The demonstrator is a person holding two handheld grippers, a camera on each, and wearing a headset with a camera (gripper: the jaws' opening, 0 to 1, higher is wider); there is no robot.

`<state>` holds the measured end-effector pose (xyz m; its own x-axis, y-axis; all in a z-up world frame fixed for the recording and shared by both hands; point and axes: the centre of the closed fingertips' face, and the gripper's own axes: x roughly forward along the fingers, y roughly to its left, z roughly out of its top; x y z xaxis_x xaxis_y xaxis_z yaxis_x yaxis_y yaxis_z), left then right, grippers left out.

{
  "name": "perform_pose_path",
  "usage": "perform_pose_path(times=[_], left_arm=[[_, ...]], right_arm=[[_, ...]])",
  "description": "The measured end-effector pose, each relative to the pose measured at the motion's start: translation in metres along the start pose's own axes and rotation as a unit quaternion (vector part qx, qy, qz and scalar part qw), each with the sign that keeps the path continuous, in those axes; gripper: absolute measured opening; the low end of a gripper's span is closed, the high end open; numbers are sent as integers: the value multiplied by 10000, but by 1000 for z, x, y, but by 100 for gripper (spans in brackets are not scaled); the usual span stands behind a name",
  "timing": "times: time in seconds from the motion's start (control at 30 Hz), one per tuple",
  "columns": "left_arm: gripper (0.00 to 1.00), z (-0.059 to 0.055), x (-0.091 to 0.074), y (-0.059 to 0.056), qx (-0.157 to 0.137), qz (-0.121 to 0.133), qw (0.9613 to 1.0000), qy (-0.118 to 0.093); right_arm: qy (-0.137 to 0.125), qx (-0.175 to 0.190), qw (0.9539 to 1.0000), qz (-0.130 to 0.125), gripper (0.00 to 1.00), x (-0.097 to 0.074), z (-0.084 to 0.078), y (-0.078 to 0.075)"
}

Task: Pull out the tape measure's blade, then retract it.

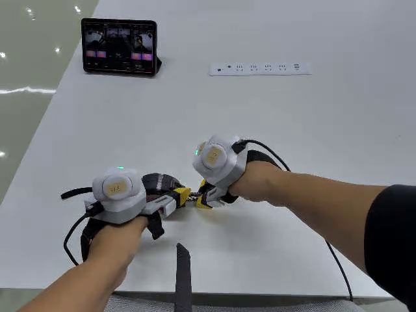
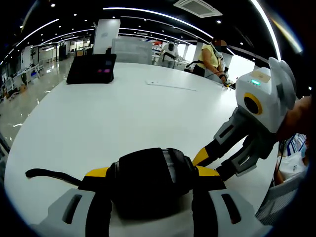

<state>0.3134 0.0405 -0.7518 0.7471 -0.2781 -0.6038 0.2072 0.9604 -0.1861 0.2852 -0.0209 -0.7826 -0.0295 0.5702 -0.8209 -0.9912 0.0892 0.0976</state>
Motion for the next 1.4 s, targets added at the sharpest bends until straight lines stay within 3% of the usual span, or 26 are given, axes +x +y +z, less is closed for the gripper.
perform_pose_path(times=[0.53, 0.67, 1.2, 1.4], left_arm=[[62, 0, 0, 0, -8, -16, 10000, -11], [62, 0, 0, 0, -20, -17, 10000, -6], [63, 0, 0, 0, 5, -18, 10000, -26], [64, 1, 2, 0, 16, 13, 10000, -54]], right_arm=[[-98, -2, 10000, 20, 11, 7, 9, 2], [-135, 198, 9997, 53, 11, 8, 10, -1], [-207, 68, 9998, 28, 12, 7, 11, 1], [-52, -115, 9999, -29, 13, 8, 13, 3]])
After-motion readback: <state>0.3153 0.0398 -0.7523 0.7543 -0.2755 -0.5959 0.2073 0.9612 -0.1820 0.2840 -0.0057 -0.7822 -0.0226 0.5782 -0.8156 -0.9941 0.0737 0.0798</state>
